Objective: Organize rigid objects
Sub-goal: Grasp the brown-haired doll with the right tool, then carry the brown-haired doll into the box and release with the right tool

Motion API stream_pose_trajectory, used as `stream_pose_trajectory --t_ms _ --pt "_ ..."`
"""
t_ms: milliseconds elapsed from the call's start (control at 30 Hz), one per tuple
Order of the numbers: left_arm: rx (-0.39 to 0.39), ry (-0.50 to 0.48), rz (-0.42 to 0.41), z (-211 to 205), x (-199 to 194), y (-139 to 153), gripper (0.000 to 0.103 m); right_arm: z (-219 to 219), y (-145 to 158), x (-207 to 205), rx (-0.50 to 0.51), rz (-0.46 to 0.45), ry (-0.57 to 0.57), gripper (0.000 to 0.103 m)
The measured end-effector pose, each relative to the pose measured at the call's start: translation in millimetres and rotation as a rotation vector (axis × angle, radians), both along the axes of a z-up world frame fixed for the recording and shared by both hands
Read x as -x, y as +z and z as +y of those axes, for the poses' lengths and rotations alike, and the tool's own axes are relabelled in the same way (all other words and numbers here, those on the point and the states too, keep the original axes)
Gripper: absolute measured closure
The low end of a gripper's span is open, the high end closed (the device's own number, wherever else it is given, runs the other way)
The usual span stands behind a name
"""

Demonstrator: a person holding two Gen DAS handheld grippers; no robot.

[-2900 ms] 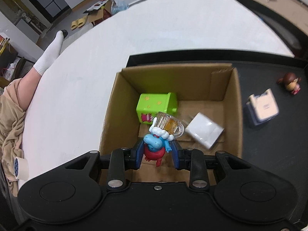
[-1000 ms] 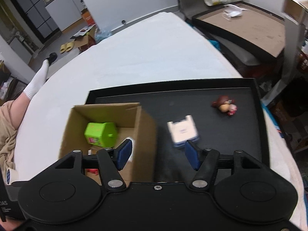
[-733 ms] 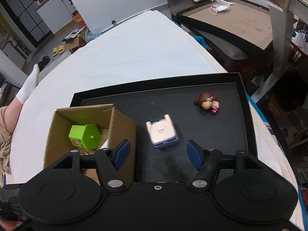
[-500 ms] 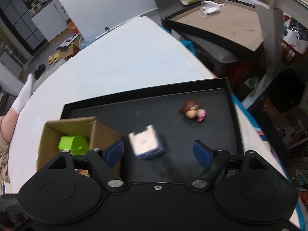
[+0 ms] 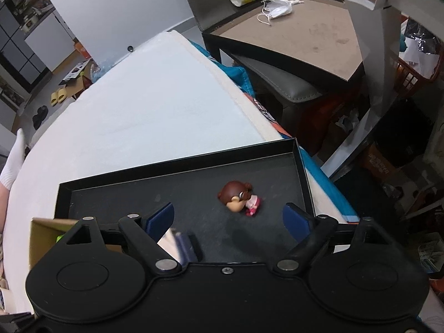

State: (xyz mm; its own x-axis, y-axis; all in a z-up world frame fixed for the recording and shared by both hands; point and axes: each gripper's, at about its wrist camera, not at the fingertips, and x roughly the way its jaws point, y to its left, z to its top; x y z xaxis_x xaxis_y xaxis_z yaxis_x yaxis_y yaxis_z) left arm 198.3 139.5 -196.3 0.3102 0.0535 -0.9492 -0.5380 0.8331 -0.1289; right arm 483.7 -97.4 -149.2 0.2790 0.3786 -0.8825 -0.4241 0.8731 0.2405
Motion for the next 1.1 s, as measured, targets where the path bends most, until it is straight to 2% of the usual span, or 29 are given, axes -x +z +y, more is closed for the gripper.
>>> stream_pose_trajectory --t_ms 267,433,467,533,633,1100 --pt "-0.002 0.001 0.013 0.6 -4.5 -3.0 0.087 10.2 -26.8 -18.1 0.006 0.046 -0.029 0.017" --pt "-0.001 0.000 0.017 1.0 -5.3 -3.4 0.087 19.1 -48.0 -22.0 0.069 0.049 -0.062 0.019" --pt "0.002 0.001 0.016 1.4 -5.3 -3.6 0.087 19.4 -50.1 -22.0 0.073 0.048 -0.067 0.022" --pt "0.002 0.000 0.016 1.6 -5.5 -3.8 0.087 20.2 -55.0 -21.5 0.074 0.072 -0.064 0.061" --pt "0.004 0.000 0.014 1.5 -5.6 -4.1 0.087 23.4 -52.3 -15.4 0.088 0.089 -0.047 0.061" --pt "0.019 -0.004 -0.006 4.8 -1.6 -3.7 0.087 20.0 -13.1 18.6 0.067 0.047 -0.005 0.061"
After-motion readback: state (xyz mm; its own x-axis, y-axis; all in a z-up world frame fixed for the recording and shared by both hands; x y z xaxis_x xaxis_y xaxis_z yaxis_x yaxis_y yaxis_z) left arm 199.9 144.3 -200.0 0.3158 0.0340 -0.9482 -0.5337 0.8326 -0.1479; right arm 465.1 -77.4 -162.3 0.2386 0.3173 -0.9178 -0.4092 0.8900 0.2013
